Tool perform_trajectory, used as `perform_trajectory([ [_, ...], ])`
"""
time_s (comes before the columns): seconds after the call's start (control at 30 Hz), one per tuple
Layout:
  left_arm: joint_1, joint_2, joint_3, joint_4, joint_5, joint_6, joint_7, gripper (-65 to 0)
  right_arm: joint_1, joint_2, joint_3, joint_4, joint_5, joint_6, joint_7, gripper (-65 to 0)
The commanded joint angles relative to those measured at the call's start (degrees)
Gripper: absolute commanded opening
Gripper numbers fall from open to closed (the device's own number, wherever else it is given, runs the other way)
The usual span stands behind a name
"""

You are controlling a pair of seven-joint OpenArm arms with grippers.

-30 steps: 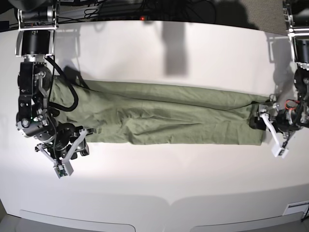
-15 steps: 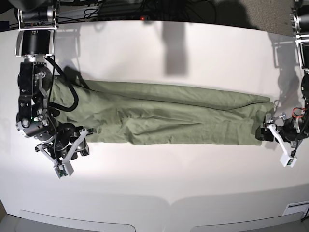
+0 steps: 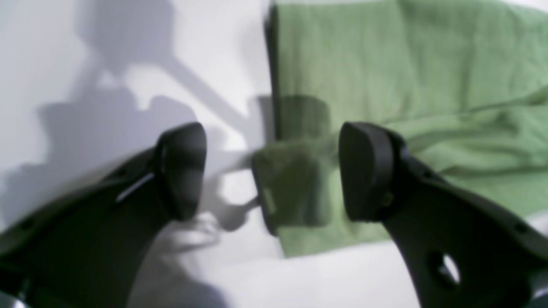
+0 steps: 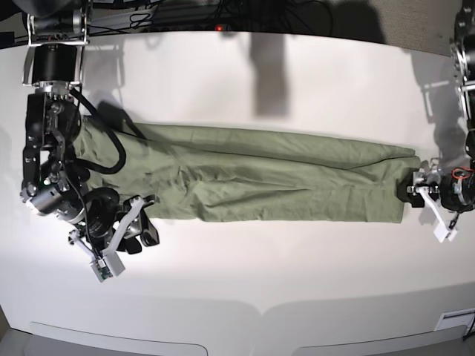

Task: Fold the T-shirt properly
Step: 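Smooth the strip ends with both grippers, pulling them apart, then grasp the strip end with the left gripper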

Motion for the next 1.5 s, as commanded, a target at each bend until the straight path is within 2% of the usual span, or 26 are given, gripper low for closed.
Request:
perform_trajectory([
  [0.0, -3.04, -0.85, -0.24, -2.1, -3.96, -2.49, 0.85, -19.3, 1.36, 0.81, 0.44, 2.54, 1.01, 1.29, 0.7, -42.3],
  [0.13, -5.18, -0.7, -0.24, -9.31, -11.39, -2.74, 6.19, -19.3, 0.9, 0.79, 0.44, 9.44, 1.9, 2.14, -1.09, -42.3],
  [0.33, -3.19, -0.44, -0.24, -9.51, -11.69, -2.74, 7.04, -19.3, -1.97, 0.76, 2.05, 18.47, 3.37, 2.12, -2.47, -42.3],
  [0.53, -2.99, 0.26, -0.24, -9.49, -11.39, -2.74, 7.19, -19.3, -7.15, 0.74, 10.54, 23.61, 8.35, 2.14, -3.04, -42.3],
  [0.6, -3.02, 0.44, -0.24, -9.46, -7.85, -2.74, 4.13, -19.3, -8.2, 0.74, 14.1, 24.55, 11.43, 2.14, -4.35, -42.3],
  [0.67, -3.02, 0.28, -0.24, -9.22, -0.7, -2.74, -1.92, -19.3, -8.79, 0.74, 17.55, 25.18, 14.47, 2.19, -5.95, -42.3],
  [0.77, -3.04, 0.22, -0.24, -9.01, 6.78, -2.74, -6.23, -19.3, -9.27, 0.76, 22.18, 25.51, 17.9, 2.93, -8.28, -42.3],
  [0.83, -2.99, 0.22, -0.24, -8.98, 8.46, -2.74, -7.45, -19.3, -9.42, 0.74, 24.65, 25.51, 19.56, 3.48, -9.68, -42.3],
  [0.93, -2.45, 0.44, -0.24, -9.01, 8.22, -2.74, -6.12, -19.4, -9.42, 0.74, 27.58, 25.51, 21.35, 3.5, -11.54, -42.3],
  [1.0, -1.42, 1.22, -0.24, -9.01, 6.54, -2.74, -3.04, -19.3, -9.42, 0.76, 29.2, 25.51, 21.31, 3.5, -11.65, -42.3],
  [1.1, 1.64, 2.89, -0.24, -9.01, -2.67, -2.74, 1.88, -19.3, -9.4, 0.76, 30.88, 25.51, 21.4, 3.52, -11.63, -42.3],
  [1.17, 3.72, 4.17, -0.24, -9.01, -6.86, -2.74, 2.45, -19.3, -9.4, 0.79, 31.19, 25.51, 21.86, 3.63, -11.63, -42.3],
  [1.3, 4.96, 5.92, -0.24, -8.98, -8.79, -2.74, 3.19, -19.3, -9.4, 0.76, 31.17, 25.51, 22.56, 3.85, -11.72, -42.3],
  [1.4, 4.94, 5.77, -0.24, -8.98, -12.55, -2.74, 4.46, -19.3, -9.4, 0.79, 31.17, 25.51, 22.56, 3.85, -11.8, -42.3],
  [1.47, 4.94, 5.42, -0.24, -8.98, -12.83, -2.74, 4.33, -19.3, -9.4, 0.76, 31.17, 25.51, 22.58, 3.85, -11.78, -42.3],
])
